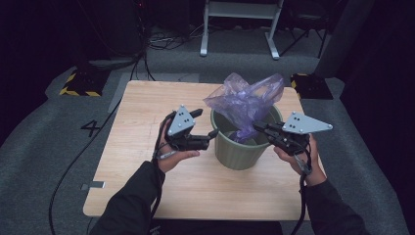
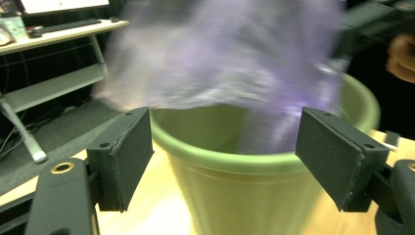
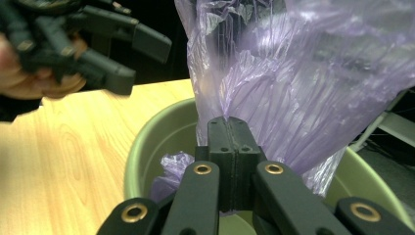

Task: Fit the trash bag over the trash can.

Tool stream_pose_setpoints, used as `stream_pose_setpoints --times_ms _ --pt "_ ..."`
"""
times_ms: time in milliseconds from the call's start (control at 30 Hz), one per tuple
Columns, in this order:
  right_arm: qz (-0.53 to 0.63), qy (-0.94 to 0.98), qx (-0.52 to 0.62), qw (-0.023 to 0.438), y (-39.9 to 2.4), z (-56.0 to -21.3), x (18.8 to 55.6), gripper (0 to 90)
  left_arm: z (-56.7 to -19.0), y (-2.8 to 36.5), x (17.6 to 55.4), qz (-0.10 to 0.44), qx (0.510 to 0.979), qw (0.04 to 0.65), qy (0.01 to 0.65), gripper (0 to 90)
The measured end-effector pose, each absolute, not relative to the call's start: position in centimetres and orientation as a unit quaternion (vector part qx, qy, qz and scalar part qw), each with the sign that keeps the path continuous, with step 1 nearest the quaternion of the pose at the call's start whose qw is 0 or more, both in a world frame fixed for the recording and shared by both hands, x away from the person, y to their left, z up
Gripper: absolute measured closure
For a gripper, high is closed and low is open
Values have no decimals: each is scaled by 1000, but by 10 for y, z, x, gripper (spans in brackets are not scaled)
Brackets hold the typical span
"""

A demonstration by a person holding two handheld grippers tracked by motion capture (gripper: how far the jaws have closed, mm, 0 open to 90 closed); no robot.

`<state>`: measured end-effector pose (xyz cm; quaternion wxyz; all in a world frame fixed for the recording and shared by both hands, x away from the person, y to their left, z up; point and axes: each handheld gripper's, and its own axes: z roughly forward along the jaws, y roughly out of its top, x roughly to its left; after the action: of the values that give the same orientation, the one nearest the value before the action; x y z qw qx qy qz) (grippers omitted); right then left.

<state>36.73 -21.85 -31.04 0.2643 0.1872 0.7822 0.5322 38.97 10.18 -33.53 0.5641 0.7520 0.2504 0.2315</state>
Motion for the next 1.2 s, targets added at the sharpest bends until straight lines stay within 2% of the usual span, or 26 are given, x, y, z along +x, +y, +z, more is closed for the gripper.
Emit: stream_pose_setpoints --times_ms 267,667,733,867,933,1000,1033,1200 --pt "520 793 170 266 -223 -309 369 900 -307 103 416 236 755 568 226 153" --pt "500 817 138 252 -219 -322 362 900 -285 74 406 243 767 575 146 163" --pt "497 820 134 251 -218 -323 361 900 -283 71 405 247 772 569 140 226" --pt "496 822 131 248 -217 -326 358 900 -283 67 401 249 785 556 111 538" --pt "497 821 133 247 -219 -329 357 900 -283 67 401 248 788 553 109 647" --pt "497 822 133 244 -220 -330 356 900 -284 68 400 240 789 555 108 718" --pt "497 822 134 244 -222 -331 355 900 -284 69 399 241 789 555 105 809" --pt "506 815 140 244 -227 -333 352 893 -289 72 388 238 789 560 87 892"
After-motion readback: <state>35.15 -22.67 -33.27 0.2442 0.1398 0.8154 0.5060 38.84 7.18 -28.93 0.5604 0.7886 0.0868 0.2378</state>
